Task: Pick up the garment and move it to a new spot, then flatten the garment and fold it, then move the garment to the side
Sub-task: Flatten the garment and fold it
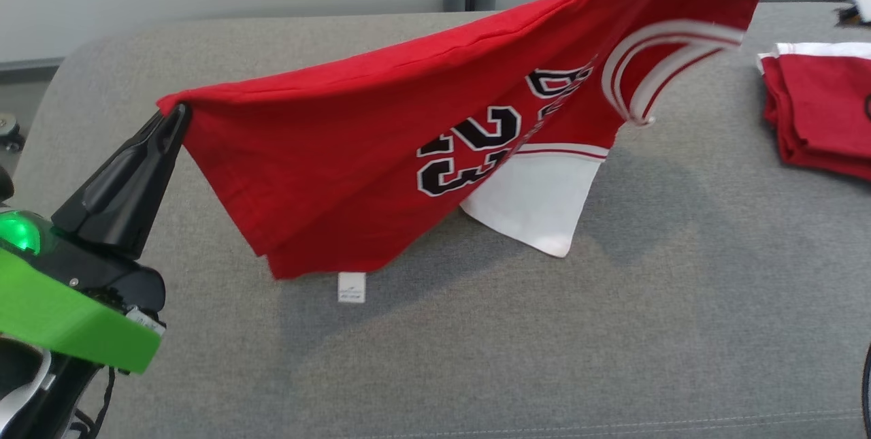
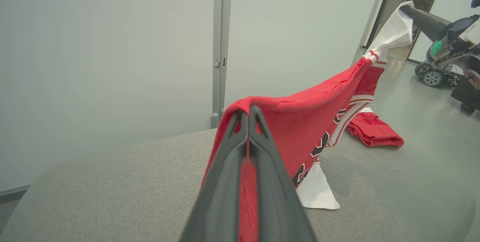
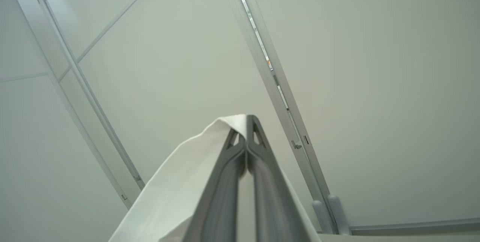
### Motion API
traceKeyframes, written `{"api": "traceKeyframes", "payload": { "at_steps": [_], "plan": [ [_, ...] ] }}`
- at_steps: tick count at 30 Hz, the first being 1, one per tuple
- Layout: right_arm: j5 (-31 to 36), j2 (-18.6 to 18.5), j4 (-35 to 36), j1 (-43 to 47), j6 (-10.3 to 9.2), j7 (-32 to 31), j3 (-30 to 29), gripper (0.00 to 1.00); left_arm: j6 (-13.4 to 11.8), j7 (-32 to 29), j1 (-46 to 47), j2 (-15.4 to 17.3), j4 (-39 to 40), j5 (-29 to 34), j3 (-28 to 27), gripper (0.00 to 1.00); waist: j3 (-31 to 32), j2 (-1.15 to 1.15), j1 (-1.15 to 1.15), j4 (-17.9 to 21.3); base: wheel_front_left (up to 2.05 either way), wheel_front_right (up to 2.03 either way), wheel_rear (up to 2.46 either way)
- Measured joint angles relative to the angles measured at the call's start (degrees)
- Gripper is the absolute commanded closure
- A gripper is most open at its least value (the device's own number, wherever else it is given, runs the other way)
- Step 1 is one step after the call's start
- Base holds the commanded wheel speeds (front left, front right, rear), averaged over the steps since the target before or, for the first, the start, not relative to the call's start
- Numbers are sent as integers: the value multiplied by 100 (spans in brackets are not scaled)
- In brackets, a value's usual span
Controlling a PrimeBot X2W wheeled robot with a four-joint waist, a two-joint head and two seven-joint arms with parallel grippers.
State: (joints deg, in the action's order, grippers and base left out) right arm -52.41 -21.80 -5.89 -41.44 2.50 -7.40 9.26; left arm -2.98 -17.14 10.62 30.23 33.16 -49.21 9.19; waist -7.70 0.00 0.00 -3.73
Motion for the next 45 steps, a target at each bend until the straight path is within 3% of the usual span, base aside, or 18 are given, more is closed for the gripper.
{"api": "traceKeyframes", "payload": {
  "at_steps": [4, 8, 11, 14, 18, 25, 29, 33, 36, 40, 42, 45],
  "plan": [
    [-463, -209, 1013, 34, -44, -134, -555, 100, -5, -378, 5, 221, 617, -287, -176, 100, 250, 0, 0, 231, 0, 0, 0],
    [-861, -334, 2050, 180, -278, -430, -914, 100, -67, -804, 31, 376, 1182, -644, -298, 100, 457, 0, 0, 475, 0, 0, 0],
    [-944, -534, 2733, 363, -609, -683, -1173, 100, -196, -1128, 25, 417, 1522, -925, -337, 100, 569, 0, 0, 664, 0, 0, 0],
    [-1073, -792, 3144, 674, -913, -1061, -1412, 100, -277, -1408, -13, 456, 1725, -1182, -382, 100, 625, 0, 0, 843, 0, 0, 0],
    [-1276, -965, 3286, 1150, -976, -1585, -1628, 100, -361, -1713, -16, 472, 1779, -1506, -476, 100, 546, 0, 0, 996, 0, 0, 0],
    [-1539, -374, 2334, 1798, -1014, -2053, -1021, 100, -387, -2281, 58, 420, 589, -2068, -133, 100, 110, 0, 0, 1057, 0, 0, 0],
    [-1216, 202, 1445, 1647, -1014, -2008, -597, 100, -394, -2504, 695, 410, -479, -1897, 219, 100, -207, 0, 0, 991, 0, 0, 0],
    [-469, 889, 136, 713, -1015, -1535, -949, 100, -409, -2239, 1900, -34, -1458, -1221, 547, 100, -515, 0, 0, 857, 0, 0, 0],
    [146, 1349, -506, -264, -1015, -936, -1652, 100, -405, -1838, 2944, -339, -1815, -347, 809, 100, -733, 0, 0, 712, 0, 0, 0],
    [659, 1524, -506, -1801, -1015, -278, -2312, 100, -309, -1083, 4571, -1048, -1827, 335, 928, 100, -1026, 0, 0, 499, 0, 0, 0],
    [893, 1493, -427, -2505, -1014, -41, -2260, 100, -175, -826, 5080, -1173, -1937, 556, 980, 100, -1182, 0, 0, 403, 0, 0, 0],
    [968, 1741, -414, -3208, -1013, 0, -2043, 100, -103, -586, 5433, -1191, -2257, 822, 959, 100, -1415, 0, 1, 293, 0, 0, 0]
  ]
}}
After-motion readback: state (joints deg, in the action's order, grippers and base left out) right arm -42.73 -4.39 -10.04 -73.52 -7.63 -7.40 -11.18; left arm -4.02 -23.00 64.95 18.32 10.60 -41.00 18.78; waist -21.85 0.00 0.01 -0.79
